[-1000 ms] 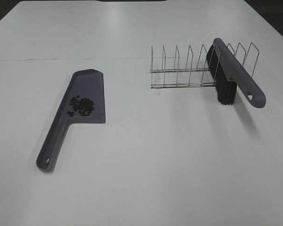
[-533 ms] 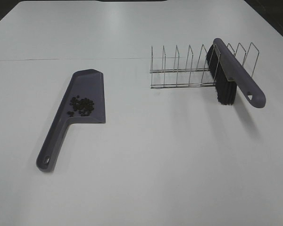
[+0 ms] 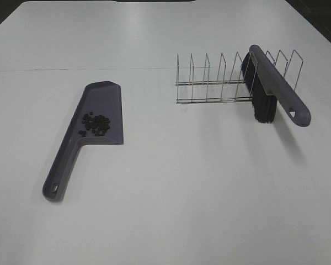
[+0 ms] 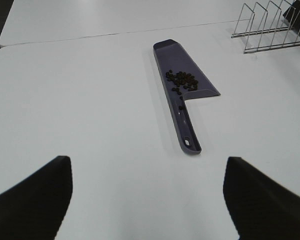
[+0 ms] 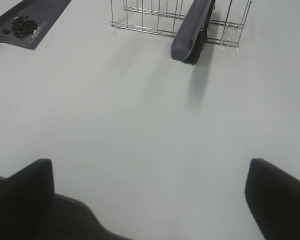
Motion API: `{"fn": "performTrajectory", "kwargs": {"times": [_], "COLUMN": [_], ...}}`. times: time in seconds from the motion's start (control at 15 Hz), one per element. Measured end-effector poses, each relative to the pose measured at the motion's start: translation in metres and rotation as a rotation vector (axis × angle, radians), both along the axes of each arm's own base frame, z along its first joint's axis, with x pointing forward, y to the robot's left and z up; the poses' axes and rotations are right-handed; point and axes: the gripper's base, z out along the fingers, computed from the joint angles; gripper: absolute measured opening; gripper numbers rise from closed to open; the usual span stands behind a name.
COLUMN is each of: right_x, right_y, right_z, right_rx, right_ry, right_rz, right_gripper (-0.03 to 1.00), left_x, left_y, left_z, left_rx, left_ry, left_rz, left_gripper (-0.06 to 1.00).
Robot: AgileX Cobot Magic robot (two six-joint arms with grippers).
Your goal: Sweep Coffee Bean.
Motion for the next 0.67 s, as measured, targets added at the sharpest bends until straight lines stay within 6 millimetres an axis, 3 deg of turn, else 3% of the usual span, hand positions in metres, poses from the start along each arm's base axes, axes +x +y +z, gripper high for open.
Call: {"fn": "performTrajectory", "kwargs": {"times": [0.27,0.4,0.67], "right_x": [0.0,0.0002,0.0002], "right_y": [0.0001,0.0005,0.0006], "right_z": [0.0,0.0,0.0], "right_rx": [0.0,0.002,0.002], "right_ry": [0.0,0.0,0.0], "right_rz": [-0.024,-0.129,-0.146], "right_gripper": [0.93,0.93,0.93], "left_x": [0.0,0.0,0.0006], "left_y": [0.0,-0.0001,-0.0012], "left_z": [0.0,0.0,0.0], "left_rx": [0.0,0.0,0.001], "left_ry": [0.0,0.0,0.0], "left_rz": [0.0,0.011,0.121], "left_gripper": [0.76,0.76,0.76]}}
